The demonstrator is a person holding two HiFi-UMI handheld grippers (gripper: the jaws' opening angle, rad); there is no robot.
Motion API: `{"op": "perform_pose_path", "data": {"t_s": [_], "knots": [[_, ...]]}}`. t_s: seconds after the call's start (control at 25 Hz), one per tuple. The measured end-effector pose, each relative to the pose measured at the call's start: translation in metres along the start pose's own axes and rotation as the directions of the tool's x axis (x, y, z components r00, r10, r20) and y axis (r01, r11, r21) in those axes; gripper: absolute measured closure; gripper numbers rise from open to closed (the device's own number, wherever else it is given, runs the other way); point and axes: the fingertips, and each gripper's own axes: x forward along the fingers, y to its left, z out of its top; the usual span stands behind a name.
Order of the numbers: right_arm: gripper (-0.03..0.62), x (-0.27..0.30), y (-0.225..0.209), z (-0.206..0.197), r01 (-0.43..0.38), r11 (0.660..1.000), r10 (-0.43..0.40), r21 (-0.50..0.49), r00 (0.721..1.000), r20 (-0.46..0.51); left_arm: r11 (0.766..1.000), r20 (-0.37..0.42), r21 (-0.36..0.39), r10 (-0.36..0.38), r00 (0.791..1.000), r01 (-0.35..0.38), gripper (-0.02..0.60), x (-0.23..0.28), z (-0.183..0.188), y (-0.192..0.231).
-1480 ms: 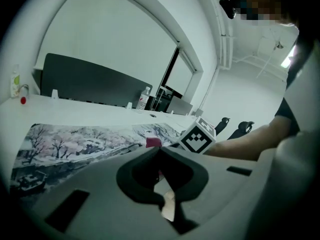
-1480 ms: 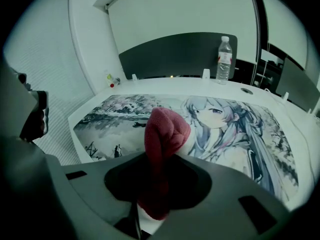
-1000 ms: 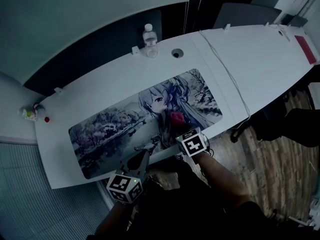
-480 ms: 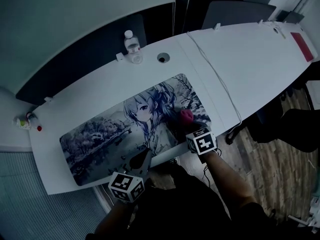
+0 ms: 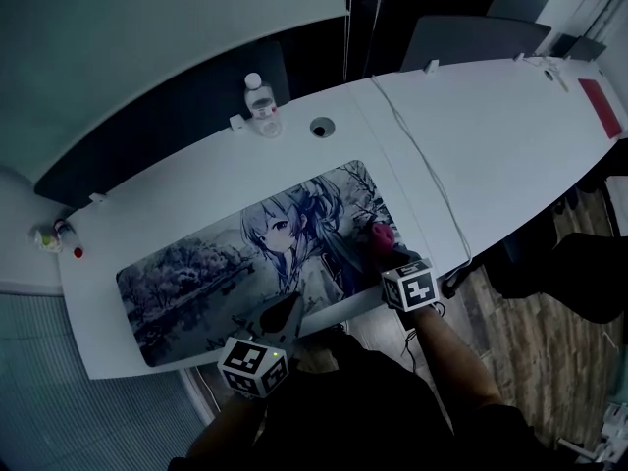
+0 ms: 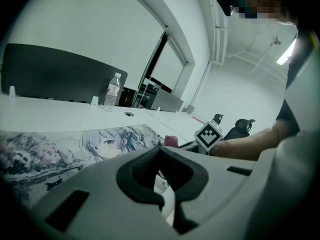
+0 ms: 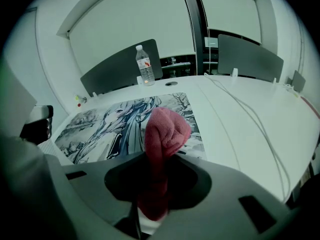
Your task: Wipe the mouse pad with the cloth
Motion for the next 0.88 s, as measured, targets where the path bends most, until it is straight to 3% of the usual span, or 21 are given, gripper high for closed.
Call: {"op": "perform_pose_path", "data": {"t_s": [0.68, 0.88], "knots": [[0.479, -0.006, 0.003, 0.002, -0.053, 0.999, 0.053, 0.002, 0.999, 0.005, 0.998, 0.027, -0.029, 0.06, 0.998, -0.059, 0.577, -0.011, -0.002, 0.003], [0.479, -0.01, -0.016, 0.016, 0.006, 0.999, -0.004, -0.034, 0.999, 0.046, 0.998, 0.032, -0.01, 0.061, 0.998, -0.061, 0.577, -0.014, -0.001, 0.003]]}}
